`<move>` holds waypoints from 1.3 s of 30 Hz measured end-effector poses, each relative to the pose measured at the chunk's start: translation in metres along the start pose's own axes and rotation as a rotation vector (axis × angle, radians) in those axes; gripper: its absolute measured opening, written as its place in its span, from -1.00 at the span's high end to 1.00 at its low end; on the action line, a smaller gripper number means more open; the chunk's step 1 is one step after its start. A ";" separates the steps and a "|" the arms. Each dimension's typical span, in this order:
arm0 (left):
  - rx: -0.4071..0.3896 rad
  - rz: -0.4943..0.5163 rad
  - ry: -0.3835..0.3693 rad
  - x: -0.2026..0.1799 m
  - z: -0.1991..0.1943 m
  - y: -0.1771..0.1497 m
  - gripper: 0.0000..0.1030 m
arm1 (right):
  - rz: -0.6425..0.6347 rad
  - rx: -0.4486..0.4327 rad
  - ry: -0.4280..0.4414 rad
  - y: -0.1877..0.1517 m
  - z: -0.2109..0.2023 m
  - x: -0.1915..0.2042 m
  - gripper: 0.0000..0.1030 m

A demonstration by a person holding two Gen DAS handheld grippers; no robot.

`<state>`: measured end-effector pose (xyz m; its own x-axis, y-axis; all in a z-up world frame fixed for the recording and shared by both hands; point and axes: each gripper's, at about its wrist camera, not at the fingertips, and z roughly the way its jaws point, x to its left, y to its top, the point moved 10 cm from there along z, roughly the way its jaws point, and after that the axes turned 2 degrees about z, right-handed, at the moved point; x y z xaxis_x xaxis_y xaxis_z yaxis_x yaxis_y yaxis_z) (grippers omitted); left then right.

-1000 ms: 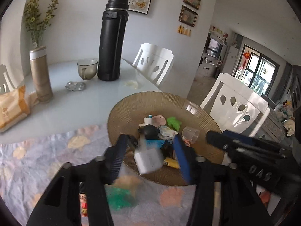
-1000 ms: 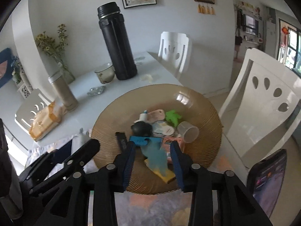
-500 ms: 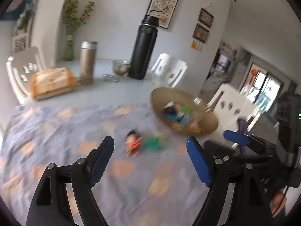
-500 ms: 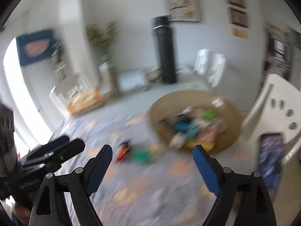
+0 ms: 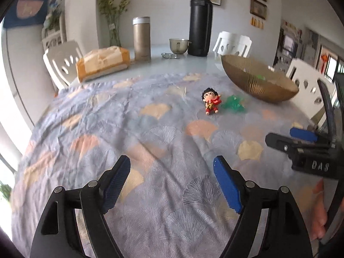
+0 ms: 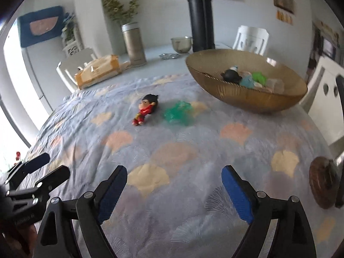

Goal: Organize rigid objects

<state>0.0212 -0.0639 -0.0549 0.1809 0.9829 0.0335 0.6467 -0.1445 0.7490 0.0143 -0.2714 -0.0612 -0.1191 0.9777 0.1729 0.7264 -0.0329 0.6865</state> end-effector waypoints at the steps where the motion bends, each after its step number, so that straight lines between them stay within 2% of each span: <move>1: 0.004 0.021 0.005 -0.003 0.000 -0.001 -0.56 | -0.001 0.002 -0.004 -0.001 0.000 0.000 -0.72; 5: -0.006 0.063 0.016 -0.009 -0.005 -0.002 -0.57 | -0.053 -0.010 -0.052 -0.001 -0.001 0.008 -0.72; 12: 0.001 0.011 0.005 0.001 -0.004 -0.002 -0.59 | -0.156 -0.029 -0.106 -0.005 -0.002 0.023 -0.76; 28: 0.018 0.031 0.013 -0.001 0.000 -0.003 -0.58 | 0.081 -0.005 0.006 0.002 -0.001 -0.011 -0.84; 30: 0.068 0.016 -0.039 -0.003 0.006 -0.002 -0.58 | 0.118 0.002 0.021 0.004 -0.001 -0.017 -0.84; 32: 0.118 -0.057 -0.198 -0.009 0.008 0.014 -0.57 | 0.146 0.032 0.046 0.004 0.004 -0.020 -0.84; 34: 0.113 -0.091 -0.296 -0.012 0.008 0.045 -0.57 | 0.143 0.103 0.058 0.005 0.014 -0.018 -0.84; 35: 0.112 -0.073 -0.311 -0.014 0.010 0.061 -0.57 | 0.119 0.129 0.050 0.007 0.018 -0.016 -0.84; 37: 0.083 -0.028 -0.283 -0.018 0.019 0.089 -0.57 | 0.062 0.161 0.040 0.016 0.024 -0.009 -0.84; 39: 0.088 0.024 -0.259 -0.028 0.040 0.107 -0.57 | 0.040 0.173 0.081 0.029 0.031 -0.003 -0.84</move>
<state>0.1146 -0.1114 -0.0019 0.3731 0.9189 -0.1280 0.6995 -0.1879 0.6895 0.0566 -0.2687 -0.0632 -0.1372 0.9561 0.2590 0.8363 -0.0284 0.5475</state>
